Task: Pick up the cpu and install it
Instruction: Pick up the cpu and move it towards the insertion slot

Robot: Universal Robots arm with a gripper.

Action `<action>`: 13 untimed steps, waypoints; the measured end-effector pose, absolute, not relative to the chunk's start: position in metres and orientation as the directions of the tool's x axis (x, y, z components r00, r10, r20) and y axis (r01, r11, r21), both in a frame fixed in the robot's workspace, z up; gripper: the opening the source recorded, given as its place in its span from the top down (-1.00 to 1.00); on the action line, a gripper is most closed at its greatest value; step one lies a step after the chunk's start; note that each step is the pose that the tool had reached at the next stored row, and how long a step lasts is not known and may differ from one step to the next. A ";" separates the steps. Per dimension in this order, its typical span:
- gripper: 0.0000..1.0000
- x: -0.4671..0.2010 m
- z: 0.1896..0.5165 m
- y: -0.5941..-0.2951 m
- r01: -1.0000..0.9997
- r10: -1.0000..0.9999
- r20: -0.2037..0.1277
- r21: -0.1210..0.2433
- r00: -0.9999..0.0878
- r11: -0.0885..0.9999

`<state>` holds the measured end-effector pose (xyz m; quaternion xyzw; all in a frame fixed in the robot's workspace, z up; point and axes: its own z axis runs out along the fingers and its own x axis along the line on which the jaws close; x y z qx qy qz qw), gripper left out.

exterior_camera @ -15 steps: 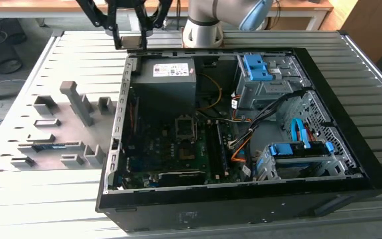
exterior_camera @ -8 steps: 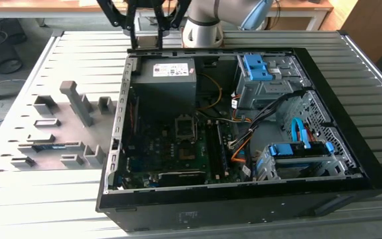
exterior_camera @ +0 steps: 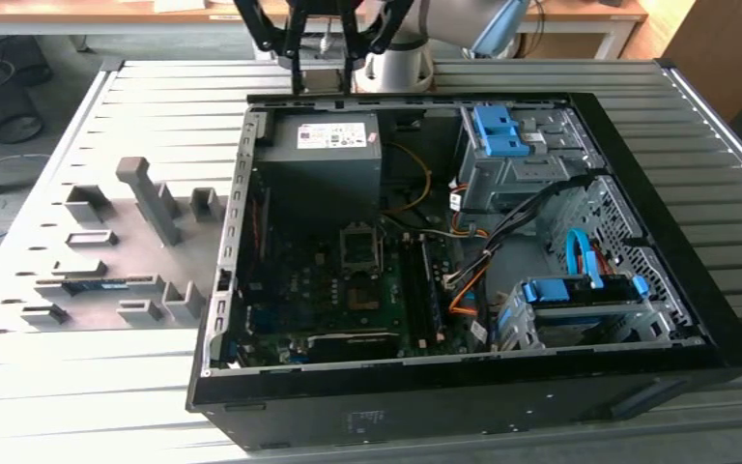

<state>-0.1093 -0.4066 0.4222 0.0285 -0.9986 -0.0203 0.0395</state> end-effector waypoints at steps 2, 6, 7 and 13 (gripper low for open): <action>0.05 -0.102 0.422 -0.407 -0.055 -0.059 0.078 0.043 -0.995 0.998; 0.05 -0.086 0.422 -0.407 -0.055 -0.059 0.079 0.043 -0.995 0.998; 0.05 -0.082 0.422 -0.407 -0.055 -0.059 0.080 0.043 -0.995 0.998; 0.05 -0.059 0.422 -0.407 -0.055 -0.059 0.082 0.043 -0.995 0.998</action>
